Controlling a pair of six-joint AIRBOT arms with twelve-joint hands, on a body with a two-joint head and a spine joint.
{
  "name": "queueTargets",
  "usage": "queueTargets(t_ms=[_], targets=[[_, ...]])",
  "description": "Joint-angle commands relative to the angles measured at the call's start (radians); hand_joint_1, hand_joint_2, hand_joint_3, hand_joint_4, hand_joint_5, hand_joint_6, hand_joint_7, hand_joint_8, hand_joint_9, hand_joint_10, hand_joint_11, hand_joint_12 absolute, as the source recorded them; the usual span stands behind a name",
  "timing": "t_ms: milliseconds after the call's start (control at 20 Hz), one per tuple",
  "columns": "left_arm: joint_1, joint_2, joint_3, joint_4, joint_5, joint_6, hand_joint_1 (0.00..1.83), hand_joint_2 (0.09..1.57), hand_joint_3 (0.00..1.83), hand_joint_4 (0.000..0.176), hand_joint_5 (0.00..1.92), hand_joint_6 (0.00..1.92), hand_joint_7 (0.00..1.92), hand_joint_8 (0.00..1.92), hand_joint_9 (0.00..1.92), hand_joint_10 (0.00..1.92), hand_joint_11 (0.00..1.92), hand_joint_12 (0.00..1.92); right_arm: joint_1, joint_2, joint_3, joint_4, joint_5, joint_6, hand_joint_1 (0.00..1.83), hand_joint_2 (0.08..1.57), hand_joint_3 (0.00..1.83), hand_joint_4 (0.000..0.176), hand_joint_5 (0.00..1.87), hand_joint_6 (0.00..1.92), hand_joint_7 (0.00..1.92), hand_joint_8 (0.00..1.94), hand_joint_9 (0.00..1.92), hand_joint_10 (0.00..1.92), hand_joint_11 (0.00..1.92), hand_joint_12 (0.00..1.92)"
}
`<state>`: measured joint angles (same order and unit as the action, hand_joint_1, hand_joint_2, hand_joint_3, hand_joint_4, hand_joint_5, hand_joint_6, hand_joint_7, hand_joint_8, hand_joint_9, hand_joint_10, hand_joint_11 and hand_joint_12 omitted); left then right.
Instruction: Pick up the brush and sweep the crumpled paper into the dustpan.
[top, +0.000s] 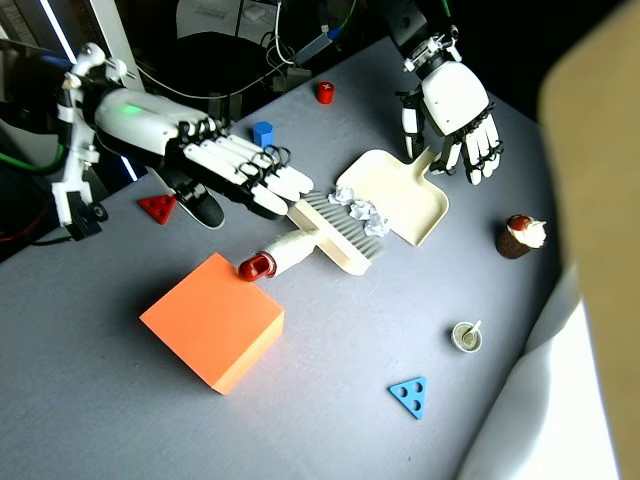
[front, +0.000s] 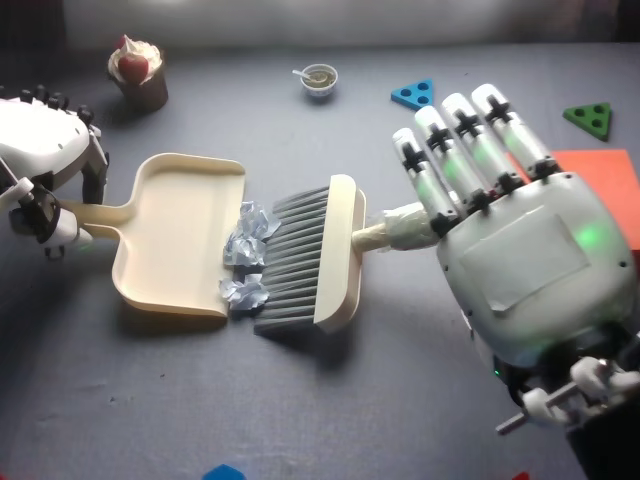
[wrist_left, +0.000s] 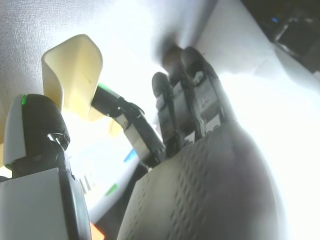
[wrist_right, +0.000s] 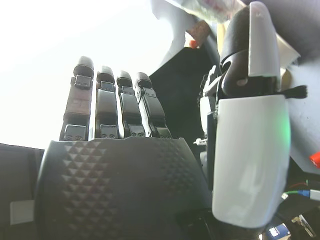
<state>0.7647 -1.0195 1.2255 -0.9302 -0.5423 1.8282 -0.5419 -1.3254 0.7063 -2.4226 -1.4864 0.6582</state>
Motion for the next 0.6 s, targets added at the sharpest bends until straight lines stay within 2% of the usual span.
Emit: queueTargets(t_ms=[0,100,200,250,300,350,400,450,500,550], targets=[[-0.013,0.007,0.006,0.033,-0.086,0.003,1.07,1.1,0.0,0.071,1.02,0.91,0.38,0.0,0.32,0.01,0.23,0.29,0.005,-0.001,0.016,-0.076,-0.081,0.0,1.07,0.92,0.0,0.0,0.09,0.01,0.04,0.01,0.08,0.01,0.15,0.01],[-0.018,0.008,0.009,0.038,-0.083,0.003,1.07,1.09,0.0,0.074,1.03,0.9,0.39,0.0,0.31,0.0,0.23,0.28,0.023,-0.036,0.073,-0.045,-0.068,0.005,1.02,0.93,0.0,0.0,0.1,0.01,0.05,0.01,0.08,0.0,0.16,0.02],[-0.027,0.009,0.014,0.05,-0.061,0.003,1.09,1.08,0.0,0.037,1.05,0.86,0.37,0.0,0.32,0.01,0.25,0.28,0.038,-0.069,0.13,-0.037,-0.059,0.014,1.04,0.93,0.0,0.0,0.09,0.0,0.04,0.0,0.08,0.01,0.16,0.02],[-0.031,0.01,0.015,0.055,-0.056,0.003,1.08,1.08,0.0,0.066,1.05,0.87,0.38,0.0,0.33,0.0,0.25,0.27,0.043,-0.078,0.143,-0.031,-0.057,0.016,1.03,0.93,0.0,0.0,0.1,0.01,0.05,0.01,0.1,0.01,0.18,0.02],[-0.035,0.011,0.016,0.063,-0.054,0.003,1.08,1.08,0.0,0.072,1.05,0.87,0.37,0.0,0.32,0.0,0.25,0.27,0.049,-0.086,0.155,-0.022,-0.053,0.02,1.01,0.92,0.0,0.0,0.1,0.0,0.05,0.0,0.1,0.01,0.17,0.02],[-0.036,0.013,0.016,0.066,-0.046,0.003,1.09,1.08,0.0,0.026,1.06,0.85,0.38,0.0,0.3,0.0,0.24,0.27,0.054,-0.102,0.168,-0.021,-0.046,0.029,1.03,0.92,0.0,0.0,0.1,0.0,0.05,0.0,0.1,0.01,0.17,0.02],[-0.036,0.015,0.016,0.067,-0.038,0.003,1.1,1.08,0.0,0.015,1.06,0.85,0.38,0.0,0.3,0.0,0.24,0.26,0.057,-0.12,0.18,-0.021,-0.042,0.038,1.03,0.92,0.0,0.0,0.1,0.01,0.06,0.01,0.1,0.01,0.17,0.02],[-0.036,0.016,0.015,0.067,-0.033,0.003,1.09,1.08,0.0,0.04,1.06,0.85,0.35,0.0,0.27,0.0,0.23,0.26,0.058,-0.128,0.189,-0.021,-0.038,0.044,1.03,0.92,0.0,0.0,0.1,0.0,0.05,0.0,0.09,0.0,0.15,0.01],[-0.036,0.018,0.014,0.067,-0.029,0.003,1.09,1.08,0.0,0.047,1.06,0.85,0.35,0.0,0.28,0.0,0.23,0.26,0.059,-0.14,0.202,-0.02,-0.035,0.045,1.04,0.93,0.0,0.0,0.1,0.0,0.05,0.0,0.09,0.0,0.15,0.01],[-0.036,0.019,0.012,0.067,-0.029,0.003,1.09,1.08,0.0,0.037,1.07,0.84,0.37,0.0,0.29,0.0,0.24,0.25,0.06,-0.146,0.207,-0.016,-0.035,0.045,1.01,0.93,0.0,0.0,0.09,0.0,0.04,0.0,0.08,0.0,0.15,0.01]])
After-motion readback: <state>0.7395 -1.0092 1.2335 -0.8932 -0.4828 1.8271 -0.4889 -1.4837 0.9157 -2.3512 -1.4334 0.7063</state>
